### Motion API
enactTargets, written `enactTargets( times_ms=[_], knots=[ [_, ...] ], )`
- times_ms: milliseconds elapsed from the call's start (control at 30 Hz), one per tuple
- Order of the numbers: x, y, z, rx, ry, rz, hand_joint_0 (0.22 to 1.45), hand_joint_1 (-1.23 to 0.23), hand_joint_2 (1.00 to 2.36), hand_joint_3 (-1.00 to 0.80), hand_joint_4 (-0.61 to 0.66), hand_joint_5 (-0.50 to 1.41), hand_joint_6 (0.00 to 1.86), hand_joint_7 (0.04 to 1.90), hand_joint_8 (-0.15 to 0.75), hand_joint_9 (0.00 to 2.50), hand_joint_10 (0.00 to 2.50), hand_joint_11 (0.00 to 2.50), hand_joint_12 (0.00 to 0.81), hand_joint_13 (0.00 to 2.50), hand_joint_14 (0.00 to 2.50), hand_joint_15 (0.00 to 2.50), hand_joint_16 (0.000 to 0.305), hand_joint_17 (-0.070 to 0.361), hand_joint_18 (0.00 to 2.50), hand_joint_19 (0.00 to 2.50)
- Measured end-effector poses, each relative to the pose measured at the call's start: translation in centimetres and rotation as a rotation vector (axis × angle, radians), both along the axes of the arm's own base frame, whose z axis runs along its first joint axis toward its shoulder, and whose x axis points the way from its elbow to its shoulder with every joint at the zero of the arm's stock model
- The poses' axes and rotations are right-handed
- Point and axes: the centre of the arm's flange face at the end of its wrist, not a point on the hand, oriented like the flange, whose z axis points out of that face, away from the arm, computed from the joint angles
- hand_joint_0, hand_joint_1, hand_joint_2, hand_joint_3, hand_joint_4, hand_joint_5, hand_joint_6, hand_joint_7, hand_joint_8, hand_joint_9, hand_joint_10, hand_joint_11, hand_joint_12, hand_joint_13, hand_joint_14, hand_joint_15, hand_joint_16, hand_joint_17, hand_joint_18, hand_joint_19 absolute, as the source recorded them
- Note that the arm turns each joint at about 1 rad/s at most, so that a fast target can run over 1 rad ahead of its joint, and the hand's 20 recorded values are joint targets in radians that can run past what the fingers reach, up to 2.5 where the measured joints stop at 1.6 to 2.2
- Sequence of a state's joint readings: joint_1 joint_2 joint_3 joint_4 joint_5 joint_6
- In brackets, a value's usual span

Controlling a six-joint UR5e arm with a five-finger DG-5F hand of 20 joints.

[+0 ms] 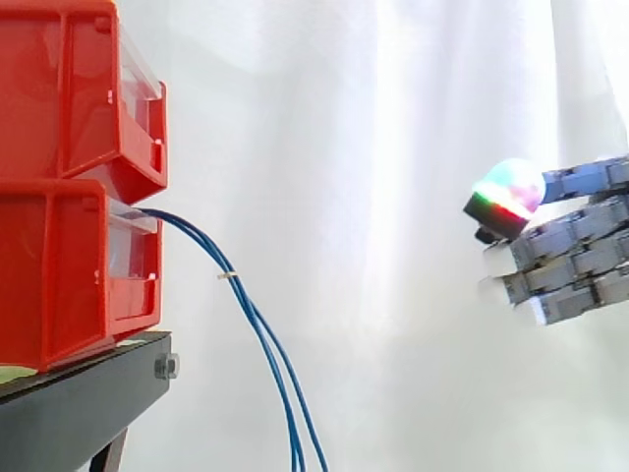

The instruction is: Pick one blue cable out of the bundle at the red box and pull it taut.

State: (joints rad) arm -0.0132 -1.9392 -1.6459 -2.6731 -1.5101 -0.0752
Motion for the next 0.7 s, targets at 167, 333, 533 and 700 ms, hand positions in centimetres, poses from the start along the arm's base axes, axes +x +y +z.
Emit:
enactTargets(
  times_ms=[167,333,533,700],
  knots=[
    [3.1,0.5,-1.6,0.015,-0.009,0.003,0.44,-0.81,1.0,-0.5,0.27,-0.18,0.5,0.76,0.33,0.68,0.01,0.38,0.374,0.53,0.01,0.29,0.061,0.136,0.34,0.29],
    [5.7,0.8,-3.3,0.039,0.003,0.011,0.44,-0.81,1.0,-0.5,0.28,-0.18,0.5,0.76,0.33,0.69,0.01,0.39,0.377,0.58,0.01,0.32,0.061,0.136,0.37,0.33],
    [9.0,1.3,-4.3,0.07,-0.011,0.03,0.44,-0.8,1.0,-0.5,0.28,-0.18,0.5,0.76,0.33,0.66,0.01,0.36,0.386,0.55,0.01,0.31,0.061,0.136,0.38,0.33],
    [10.5,2.0,-4.7,0.075,-0.026,0.041,0.44,-0.81,1.0,-0.5,0.28,-0.18,0.5,0.76,0.325,0.5,0.01,0.26,0.397,0.31,0.01,0.19,0.061,0.137,0.23,0.25]
  ],
)
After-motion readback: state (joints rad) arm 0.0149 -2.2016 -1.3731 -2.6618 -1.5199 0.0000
